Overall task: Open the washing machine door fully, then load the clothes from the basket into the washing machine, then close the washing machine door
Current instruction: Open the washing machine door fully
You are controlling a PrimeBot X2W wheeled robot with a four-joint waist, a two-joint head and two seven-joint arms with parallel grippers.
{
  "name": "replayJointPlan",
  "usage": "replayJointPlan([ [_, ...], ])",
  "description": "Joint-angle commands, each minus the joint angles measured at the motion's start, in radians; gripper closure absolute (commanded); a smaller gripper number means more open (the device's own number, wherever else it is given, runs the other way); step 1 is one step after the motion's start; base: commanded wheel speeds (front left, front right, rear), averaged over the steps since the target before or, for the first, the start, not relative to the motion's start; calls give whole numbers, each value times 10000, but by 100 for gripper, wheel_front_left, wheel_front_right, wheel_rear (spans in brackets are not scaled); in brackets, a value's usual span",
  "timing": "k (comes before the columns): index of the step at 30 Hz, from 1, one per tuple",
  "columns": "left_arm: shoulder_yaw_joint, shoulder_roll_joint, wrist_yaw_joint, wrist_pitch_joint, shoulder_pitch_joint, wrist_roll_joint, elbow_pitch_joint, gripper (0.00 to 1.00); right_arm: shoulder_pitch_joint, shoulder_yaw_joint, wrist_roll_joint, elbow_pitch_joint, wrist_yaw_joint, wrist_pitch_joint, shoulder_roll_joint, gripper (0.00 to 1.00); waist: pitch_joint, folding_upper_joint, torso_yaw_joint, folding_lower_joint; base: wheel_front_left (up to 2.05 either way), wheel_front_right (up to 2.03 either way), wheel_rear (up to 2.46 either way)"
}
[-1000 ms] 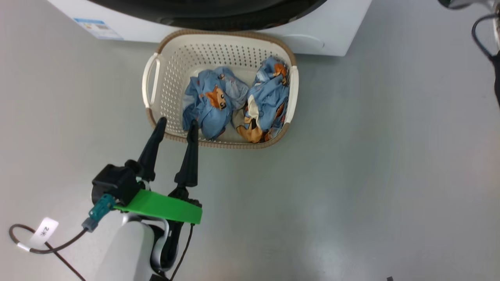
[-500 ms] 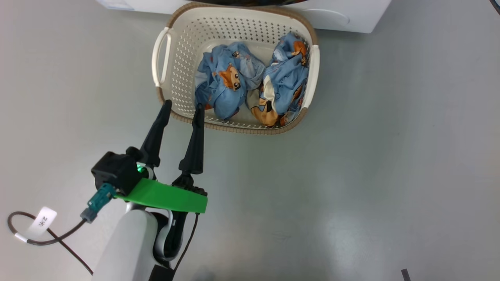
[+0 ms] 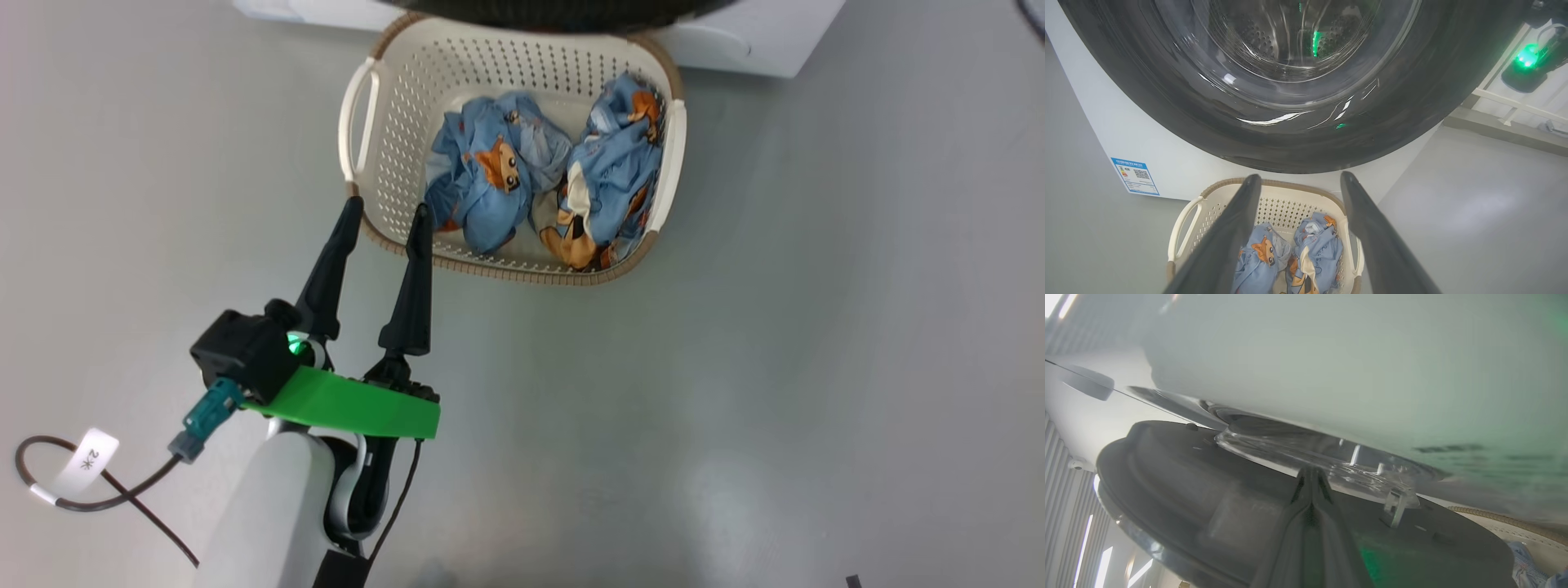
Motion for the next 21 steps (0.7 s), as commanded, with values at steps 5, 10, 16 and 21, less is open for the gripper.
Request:
replayJointPlan([
  [5,326,200,88,-65,447,120,-111,0,961,264,88,-489,77,240,411,100,-704,0,-44,-1,0,0,0],
  [10,408,200,74,-65,837,381,-75,0,1634,364,163,-579,77,325,531,100,-1169,0,-93,-1,0,0,0],
  [16,505,200,144,-65,1237,597,-33,0,2505,506,198,-668,77,418,653,100,-1843,0,-68,-1,0,0,0],
  [21,538,200,124,-65,1597,711,61,0,3202,632,265,-745,77,483,916,100,-2429,0,-25,-1,0,0,0],
])
